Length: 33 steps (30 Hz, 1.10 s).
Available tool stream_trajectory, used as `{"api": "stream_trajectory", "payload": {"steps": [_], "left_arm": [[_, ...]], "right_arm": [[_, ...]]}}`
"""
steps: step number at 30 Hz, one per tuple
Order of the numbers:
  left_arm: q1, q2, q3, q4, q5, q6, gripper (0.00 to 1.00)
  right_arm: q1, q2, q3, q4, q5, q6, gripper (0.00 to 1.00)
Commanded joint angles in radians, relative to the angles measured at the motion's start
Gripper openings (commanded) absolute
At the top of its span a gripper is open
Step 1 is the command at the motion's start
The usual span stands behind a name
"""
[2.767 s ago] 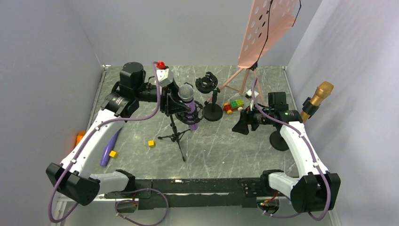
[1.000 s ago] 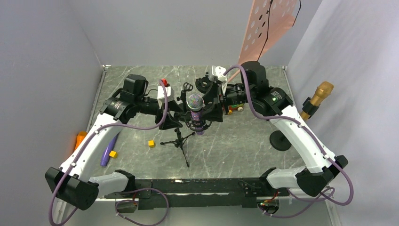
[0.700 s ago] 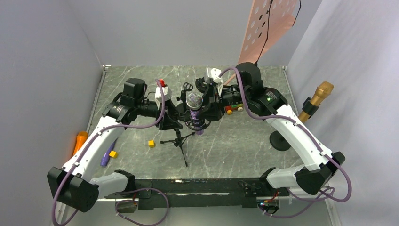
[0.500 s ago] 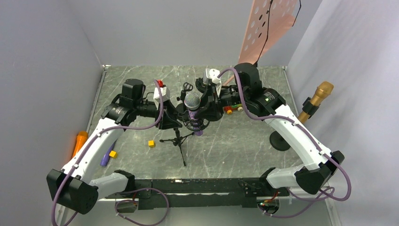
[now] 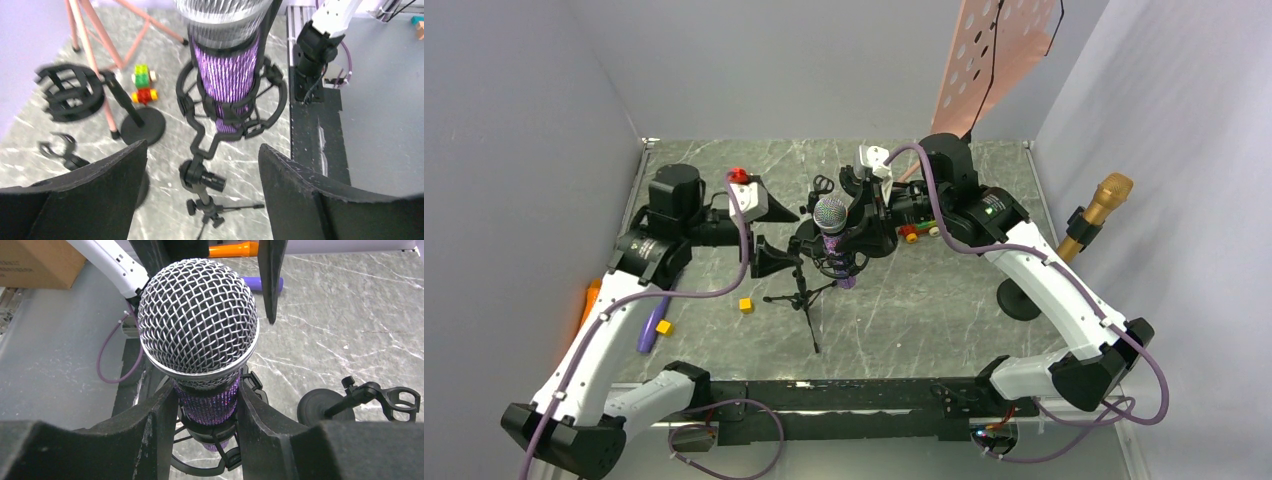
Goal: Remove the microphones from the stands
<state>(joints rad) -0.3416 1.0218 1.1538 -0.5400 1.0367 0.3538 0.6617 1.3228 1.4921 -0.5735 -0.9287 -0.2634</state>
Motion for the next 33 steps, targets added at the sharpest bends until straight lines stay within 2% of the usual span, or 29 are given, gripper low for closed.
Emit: {"api": "stream_trajectory", "payload": {"steps": [1, 4, 9, 12, 17, 33], "left_arm": [[0.004, 0.000, 0.093, 0.065, 0.049, -0.004, 0.82], [0.004, 0.024, 0.091, 0.115, 0.101, -0.056, 0.75], [0.003, 0.055, 0.081, 0.094, 0.097, -0.027, 0.62], [0.002, 0.070, 0.082, 0.068, 0.100, 0.002, 0.59], [-0.005, 0.121, 0.132, -0.086, 0.095, 0.128, 0.54], [-0.044, 0.089, 0.033, -0.102, 0.074, 0.161, 0.45]], "right_arm": [[0.006, 0.004, 0.028, 0.040, -0.009, -0.015, 0.00], [0.005, 0.010, 0.034, 0.040, -0.013, -0.011, 0.00], [0.006, 0.011, 0.056, 0.035, -0.009, -0.009, 0.00], [0.006, 0.014, 0.068, 0.026, -0.002, -0.011, 0.00], [0.005, 0.020, 0.084, 0.032, 0.001, -0.003, 0.00], [0.004, 0.047, 0.155, 0.089, 0.008, 0.052, 0.00]]}}
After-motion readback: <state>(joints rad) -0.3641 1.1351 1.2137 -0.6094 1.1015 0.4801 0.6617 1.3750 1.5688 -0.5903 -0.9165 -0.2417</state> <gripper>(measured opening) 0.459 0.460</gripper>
